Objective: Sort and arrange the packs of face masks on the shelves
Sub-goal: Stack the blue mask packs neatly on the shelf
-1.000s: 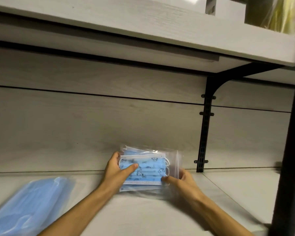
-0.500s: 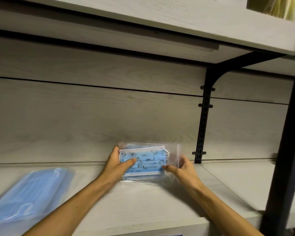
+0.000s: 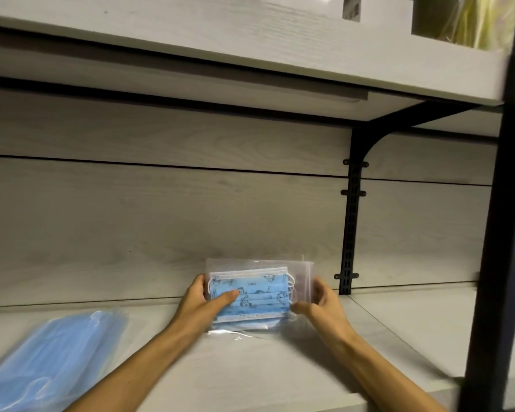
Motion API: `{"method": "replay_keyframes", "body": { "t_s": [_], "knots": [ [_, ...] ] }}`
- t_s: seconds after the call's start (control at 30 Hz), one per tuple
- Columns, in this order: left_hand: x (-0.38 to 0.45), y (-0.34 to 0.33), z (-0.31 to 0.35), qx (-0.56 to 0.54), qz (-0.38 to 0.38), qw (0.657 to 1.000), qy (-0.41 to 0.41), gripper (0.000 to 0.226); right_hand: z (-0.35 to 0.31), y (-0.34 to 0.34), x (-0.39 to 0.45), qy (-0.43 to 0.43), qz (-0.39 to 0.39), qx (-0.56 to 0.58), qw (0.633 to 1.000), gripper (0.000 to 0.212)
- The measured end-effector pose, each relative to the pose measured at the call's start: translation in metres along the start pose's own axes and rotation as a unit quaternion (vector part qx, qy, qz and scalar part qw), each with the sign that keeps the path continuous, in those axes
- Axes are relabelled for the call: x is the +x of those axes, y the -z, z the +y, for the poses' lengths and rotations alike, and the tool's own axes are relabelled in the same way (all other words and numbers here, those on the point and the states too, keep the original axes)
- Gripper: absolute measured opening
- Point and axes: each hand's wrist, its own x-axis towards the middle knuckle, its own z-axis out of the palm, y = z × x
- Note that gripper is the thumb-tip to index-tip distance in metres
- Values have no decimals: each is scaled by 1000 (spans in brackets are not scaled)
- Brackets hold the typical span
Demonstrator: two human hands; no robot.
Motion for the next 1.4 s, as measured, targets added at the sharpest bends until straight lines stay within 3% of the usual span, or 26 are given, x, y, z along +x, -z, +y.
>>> {"method": "replay_keyframes", "body": {
  "t_s": [0.13,0.27,0.37,0.5,0.73,1.1,1.4],
  "knots": [
    [-1,-1,-3,-3,-11,1000,6,42,4,0,5,-2,16,22,1000,39],
    [-1,1,-3,0,-19,1000,4,36,6,-4,5,-46,-3,91,995,31],
    [1,1,-3,-12,-13,1000,15,45,12,-5,5,-78,-33,127,988,33],
    [3,3,-2,-23,-23,999,24,54,16,-4,8,-77,-47,90,992,41],
    [2,0,-1,-35,-10,999,-7,25,8,-6,1,6,-28,25,999,27],
    [1,-2,-1,-37,-11,999,18,23,7,-7,-5,48,-4,-45,998,20],
    [-2,2,1,-9,-42,999,9,17,12,-4,-1,-10,-10,-94,995,25]
  ]
}}
